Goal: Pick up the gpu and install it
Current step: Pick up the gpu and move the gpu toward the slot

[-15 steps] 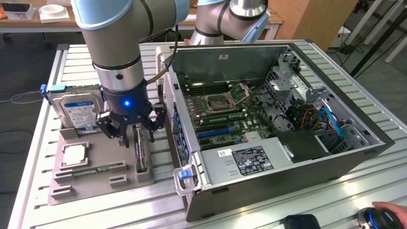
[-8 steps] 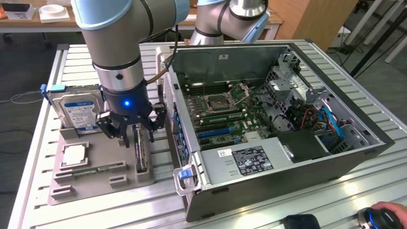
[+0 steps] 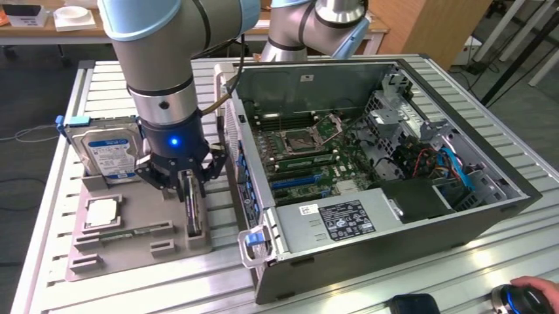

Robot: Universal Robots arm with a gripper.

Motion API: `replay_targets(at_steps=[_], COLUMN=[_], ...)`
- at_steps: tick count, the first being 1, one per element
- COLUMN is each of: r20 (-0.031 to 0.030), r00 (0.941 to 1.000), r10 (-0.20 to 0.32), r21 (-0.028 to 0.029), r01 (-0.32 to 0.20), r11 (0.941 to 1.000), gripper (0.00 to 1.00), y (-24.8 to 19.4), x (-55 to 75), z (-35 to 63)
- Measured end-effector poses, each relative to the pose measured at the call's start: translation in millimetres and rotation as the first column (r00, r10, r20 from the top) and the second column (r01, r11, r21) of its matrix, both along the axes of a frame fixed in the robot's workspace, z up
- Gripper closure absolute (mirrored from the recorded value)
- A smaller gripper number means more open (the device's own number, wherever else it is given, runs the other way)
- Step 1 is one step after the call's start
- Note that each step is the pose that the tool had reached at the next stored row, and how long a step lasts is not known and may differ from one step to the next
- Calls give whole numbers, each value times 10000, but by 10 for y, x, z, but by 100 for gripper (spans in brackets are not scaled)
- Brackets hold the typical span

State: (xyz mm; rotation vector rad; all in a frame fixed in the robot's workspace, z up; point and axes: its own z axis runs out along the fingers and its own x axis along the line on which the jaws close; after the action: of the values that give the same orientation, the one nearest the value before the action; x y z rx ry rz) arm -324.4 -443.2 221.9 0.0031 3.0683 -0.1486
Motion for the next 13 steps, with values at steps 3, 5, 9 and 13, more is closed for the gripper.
replay_targets(at_steps=[3, 5, 9, 13], r20=[1, 0, 0, 0], r00=[10000, 10000, 10000, 10000], r10=[0, 0, 0, 0], r21=[0, 0, 0, -1], r01=[0, 0, 0, 0], r11=[10000, 10000, 10000, 10000], gripper=[58, 58, 58, 58], y=[0, 0, 0, 0], x=[0, 0, -1, -37], z=[0, 0, 0, -3])
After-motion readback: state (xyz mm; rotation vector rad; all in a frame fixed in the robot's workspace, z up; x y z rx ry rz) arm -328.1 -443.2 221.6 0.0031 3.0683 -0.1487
